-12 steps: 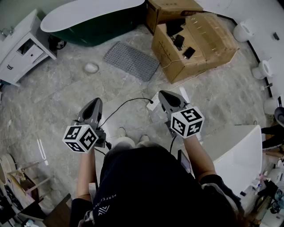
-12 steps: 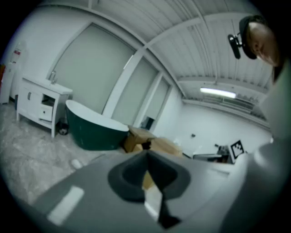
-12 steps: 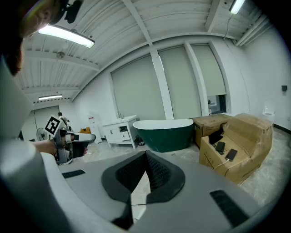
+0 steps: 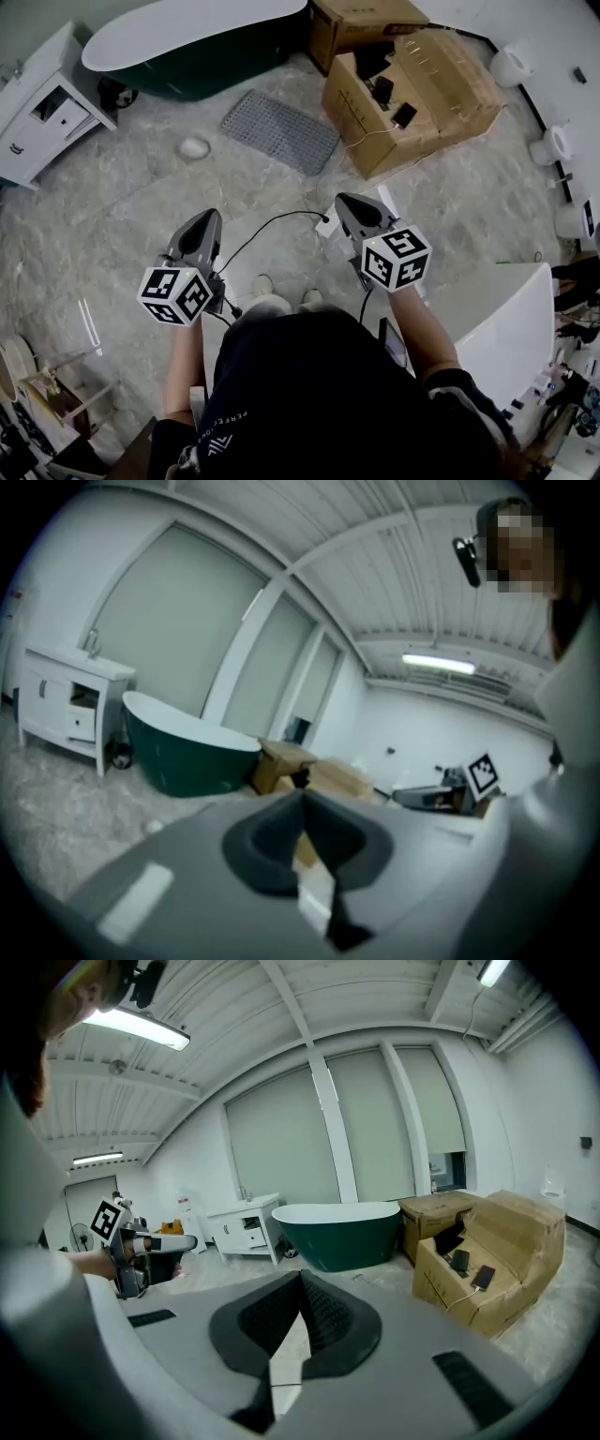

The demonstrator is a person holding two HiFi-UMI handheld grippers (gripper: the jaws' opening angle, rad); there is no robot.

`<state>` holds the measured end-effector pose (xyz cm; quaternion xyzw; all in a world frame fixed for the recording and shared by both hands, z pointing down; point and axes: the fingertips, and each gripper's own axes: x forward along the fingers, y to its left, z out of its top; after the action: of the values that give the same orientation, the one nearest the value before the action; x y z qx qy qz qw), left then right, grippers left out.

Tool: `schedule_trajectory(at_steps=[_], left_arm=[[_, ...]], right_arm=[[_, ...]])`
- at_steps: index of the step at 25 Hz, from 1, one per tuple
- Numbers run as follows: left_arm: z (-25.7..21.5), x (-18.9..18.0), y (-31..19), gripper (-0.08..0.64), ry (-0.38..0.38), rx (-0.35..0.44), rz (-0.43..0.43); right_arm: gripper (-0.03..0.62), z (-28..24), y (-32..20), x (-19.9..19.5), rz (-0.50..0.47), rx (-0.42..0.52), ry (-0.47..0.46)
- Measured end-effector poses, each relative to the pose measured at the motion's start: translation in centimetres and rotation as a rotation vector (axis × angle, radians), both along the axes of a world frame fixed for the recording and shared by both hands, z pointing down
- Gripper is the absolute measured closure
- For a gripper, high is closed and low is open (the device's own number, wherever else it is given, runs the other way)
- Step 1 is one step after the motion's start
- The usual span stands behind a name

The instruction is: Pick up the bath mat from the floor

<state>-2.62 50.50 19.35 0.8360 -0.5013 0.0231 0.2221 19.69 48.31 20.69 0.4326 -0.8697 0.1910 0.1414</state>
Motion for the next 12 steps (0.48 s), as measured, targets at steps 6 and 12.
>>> schedule_trajectory(at_steps=[6, 12], left_arm=[[0.6, -3.6, -1.6, 0.554, 0.000, -0.010, 0.004], [0.7, -6.7, -2.9, 0.554, -0.022, -0.021, 0.017]], right_arm=[[0.594, 0.1, -2.0, -2.7, 0.025, -0.013, -0.009], [0.594, 0.4, -3.5, -5.4, 0.040, -0.021, -0.004]])
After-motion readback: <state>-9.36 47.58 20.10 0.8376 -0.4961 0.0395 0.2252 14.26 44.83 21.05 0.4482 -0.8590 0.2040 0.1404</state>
